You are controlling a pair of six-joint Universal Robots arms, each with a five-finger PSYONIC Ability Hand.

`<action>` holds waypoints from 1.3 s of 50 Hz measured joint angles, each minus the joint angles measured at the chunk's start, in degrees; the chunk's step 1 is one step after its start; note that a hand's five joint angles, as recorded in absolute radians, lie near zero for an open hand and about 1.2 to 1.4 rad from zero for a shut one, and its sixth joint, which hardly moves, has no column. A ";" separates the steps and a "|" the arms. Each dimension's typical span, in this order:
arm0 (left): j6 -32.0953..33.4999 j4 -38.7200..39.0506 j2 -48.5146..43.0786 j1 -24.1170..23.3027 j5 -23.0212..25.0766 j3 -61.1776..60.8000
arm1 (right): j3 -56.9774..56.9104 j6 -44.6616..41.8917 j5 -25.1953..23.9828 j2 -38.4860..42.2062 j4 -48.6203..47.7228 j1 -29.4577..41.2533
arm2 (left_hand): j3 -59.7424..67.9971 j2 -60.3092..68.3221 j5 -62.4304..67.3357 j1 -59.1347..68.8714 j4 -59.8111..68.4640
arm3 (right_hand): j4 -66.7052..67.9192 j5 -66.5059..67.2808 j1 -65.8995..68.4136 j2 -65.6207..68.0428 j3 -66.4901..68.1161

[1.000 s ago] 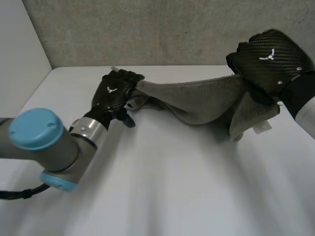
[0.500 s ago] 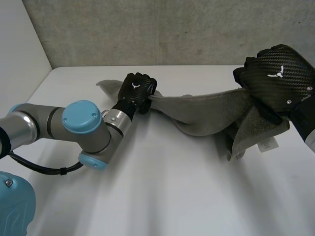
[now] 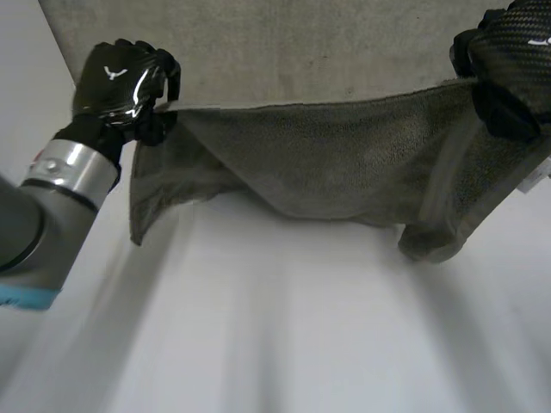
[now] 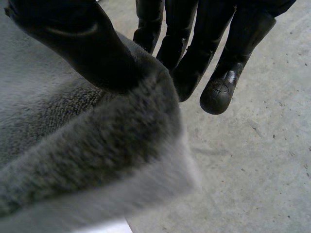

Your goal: Fold the towel.

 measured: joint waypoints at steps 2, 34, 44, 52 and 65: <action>0.01 -0.01 3.30 0.02 0.37 -2.64 | -0.42 0.61 -0.01 0.04 0.35 0.03 | 0.03 0.02 0.02 0.00 0.00 | 0.00 0.00 0.00 0.00 0.00; 6.10 -3.66 3.78 11.23 4.51 -13.87 | -10.76 1.58 1.68 13.53 12.54 -1.55 | 0.16 0.19 -0.01 0.01 0.00 | 0.00 0.00 0.00 0.00 0.00; 14.23 -8.28 -2.13 11.78 4.12 -14.38 | -10.33 1.87 1.48 16.56 12.18 -1.20 | -4.60 -3.24 -3.55 -3.14 -3.30 | 0.00 0.00 0.00 0.00 0.00; 15.03 -9.44 -5.19 12.31 3.75 -14.60 | -8.54 2.01 1.28 16.39 11.21 -1.14 | -22.28 -21.31 -21.01 -21.29 -21.40 | 0.00 0.00 0.00 0.00 0.00; 14.39 -7.18 -7.27 12.49 1.35 -13.94 | -7.30 3.67 1.40 15.32 9.12 -1.27 | -32.82 -31.29 -31.94 -31.15 -31.01 | 0.00 0.00 0.00 0.00 0.00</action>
